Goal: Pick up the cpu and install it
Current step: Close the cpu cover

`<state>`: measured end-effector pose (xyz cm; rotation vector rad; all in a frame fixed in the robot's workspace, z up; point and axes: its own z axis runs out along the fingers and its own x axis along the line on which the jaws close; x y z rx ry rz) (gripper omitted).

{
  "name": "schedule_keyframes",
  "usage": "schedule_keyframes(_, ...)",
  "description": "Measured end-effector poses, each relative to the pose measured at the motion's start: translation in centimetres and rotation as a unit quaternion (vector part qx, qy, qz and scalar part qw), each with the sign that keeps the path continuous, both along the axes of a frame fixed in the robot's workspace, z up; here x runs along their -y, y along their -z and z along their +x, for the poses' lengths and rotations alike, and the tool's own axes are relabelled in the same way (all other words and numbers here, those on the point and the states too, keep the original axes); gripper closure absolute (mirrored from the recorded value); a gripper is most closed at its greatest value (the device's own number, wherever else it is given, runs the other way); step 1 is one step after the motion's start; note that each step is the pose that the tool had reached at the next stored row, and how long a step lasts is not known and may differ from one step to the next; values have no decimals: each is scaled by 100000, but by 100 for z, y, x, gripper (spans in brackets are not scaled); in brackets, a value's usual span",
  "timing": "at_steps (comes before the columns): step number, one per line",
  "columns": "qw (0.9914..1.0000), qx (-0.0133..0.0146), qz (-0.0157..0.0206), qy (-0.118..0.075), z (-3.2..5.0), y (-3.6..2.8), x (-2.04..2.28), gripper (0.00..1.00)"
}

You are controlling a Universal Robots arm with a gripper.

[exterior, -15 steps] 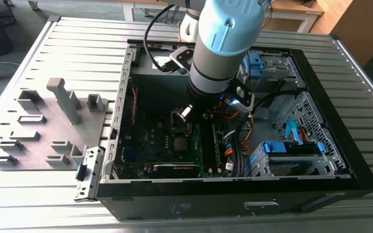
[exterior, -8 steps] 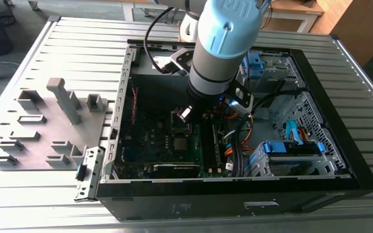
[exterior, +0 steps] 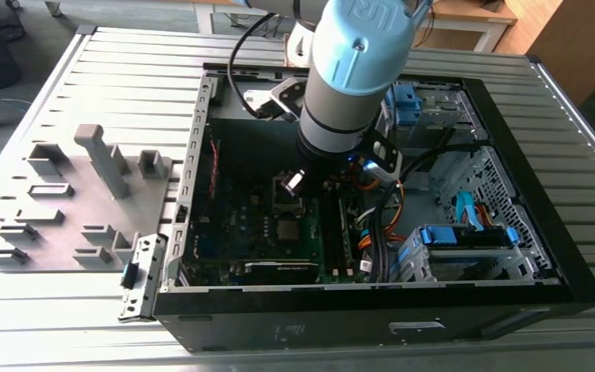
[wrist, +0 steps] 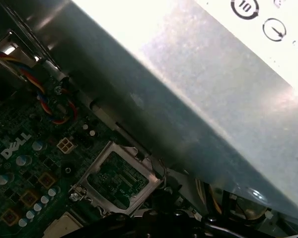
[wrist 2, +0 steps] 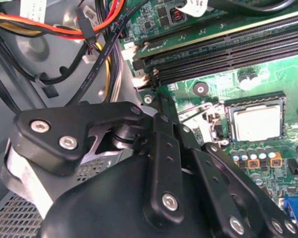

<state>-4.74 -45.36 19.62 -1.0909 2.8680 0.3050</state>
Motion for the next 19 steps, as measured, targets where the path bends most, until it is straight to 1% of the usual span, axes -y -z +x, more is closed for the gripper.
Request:
schedule_keyframes(11,100000,60,13,3,-30,-4,0,89)
schedule_keyframes(19,100000,59,10,10,-31,-65,8,89)
